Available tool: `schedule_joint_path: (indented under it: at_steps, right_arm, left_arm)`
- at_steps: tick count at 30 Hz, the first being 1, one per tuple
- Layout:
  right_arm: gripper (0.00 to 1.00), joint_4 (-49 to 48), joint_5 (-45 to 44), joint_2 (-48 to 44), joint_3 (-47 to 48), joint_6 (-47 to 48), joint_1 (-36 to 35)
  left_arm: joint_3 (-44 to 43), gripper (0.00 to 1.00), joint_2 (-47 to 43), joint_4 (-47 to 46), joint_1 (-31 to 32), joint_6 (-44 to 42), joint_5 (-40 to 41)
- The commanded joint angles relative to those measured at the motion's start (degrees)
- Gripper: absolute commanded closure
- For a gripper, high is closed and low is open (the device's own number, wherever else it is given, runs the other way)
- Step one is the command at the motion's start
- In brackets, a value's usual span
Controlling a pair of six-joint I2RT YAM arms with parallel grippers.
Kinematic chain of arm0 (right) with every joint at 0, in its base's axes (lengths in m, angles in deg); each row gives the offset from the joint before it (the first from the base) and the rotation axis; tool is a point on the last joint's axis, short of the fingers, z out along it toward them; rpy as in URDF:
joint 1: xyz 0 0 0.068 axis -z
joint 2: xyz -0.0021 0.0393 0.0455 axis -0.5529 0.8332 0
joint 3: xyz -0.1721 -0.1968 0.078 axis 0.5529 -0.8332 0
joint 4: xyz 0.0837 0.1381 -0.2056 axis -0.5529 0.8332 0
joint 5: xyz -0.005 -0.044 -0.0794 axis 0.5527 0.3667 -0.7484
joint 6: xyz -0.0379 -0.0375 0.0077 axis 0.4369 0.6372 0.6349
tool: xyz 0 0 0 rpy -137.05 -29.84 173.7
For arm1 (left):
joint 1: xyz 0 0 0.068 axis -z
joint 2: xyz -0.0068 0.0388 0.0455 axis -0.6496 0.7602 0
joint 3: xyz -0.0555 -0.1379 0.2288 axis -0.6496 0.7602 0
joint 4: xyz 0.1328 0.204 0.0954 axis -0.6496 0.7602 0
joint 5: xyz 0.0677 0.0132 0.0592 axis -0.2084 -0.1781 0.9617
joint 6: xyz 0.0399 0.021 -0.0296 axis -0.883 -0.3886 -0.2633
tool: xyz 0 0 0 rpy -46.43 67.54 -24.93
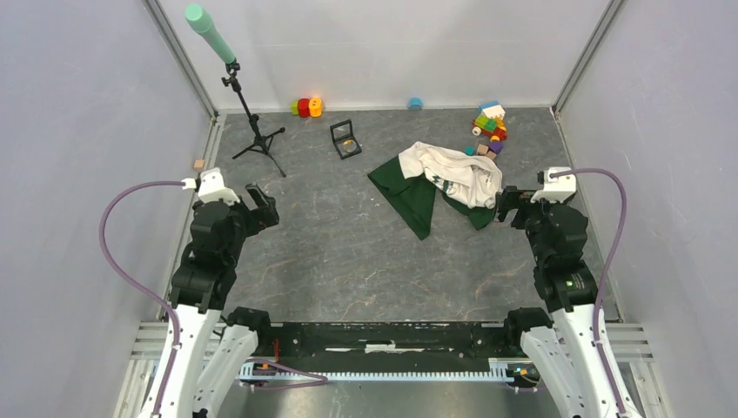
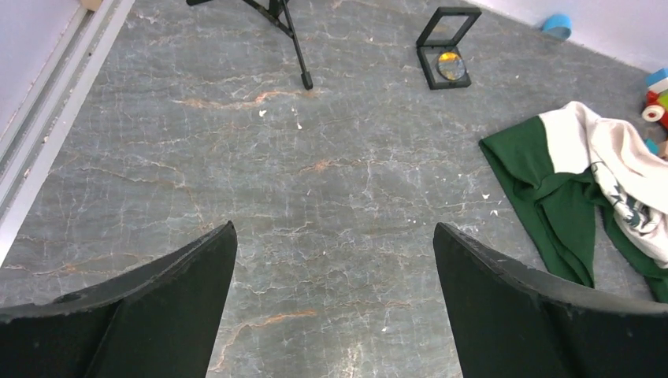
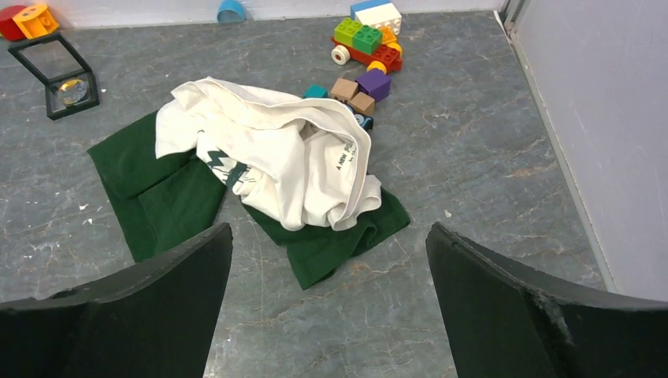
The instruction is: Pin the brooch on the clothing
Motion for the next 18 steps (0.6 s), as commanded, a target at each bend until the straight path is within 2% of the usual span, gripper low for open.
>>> schedule_joint_path:
  at_steps: [1,5,11,14,18]
  right_arm:
    - [0.02,0.33,-1.27,0.9,0.93,1.09,-0.09]
    - [0.02,-0.61,-0.31,1.78,-0.31,0.18,-0.09]
    - [0.02,-3.34,1.94,2.65,-4.06,-1.49,-0.05]
    - [0.02,-7.08,6.41,4.98,-8.12,-4.07,-0.09]
    - [0.05,-14.51,17.35,11.6,-13.73,-8.27,-0.17]
  left_arm:
    - [-0.91,0.0,3.28,-1.22,-0.37,1.92,-0.55]
    - [-0.6,0.0,7.11,-1.31,-0.4,4.46,-1.6]
    - [-0.81,0.0,11.2,0.29,-0.44,3.27,-3.02]
    - [-0.9,0.0,12.05,0.79,-0.44,2.49,-4.54]
    - [-0.85,0.0,11.49,0.65,-0.45,1.64,-6.87]
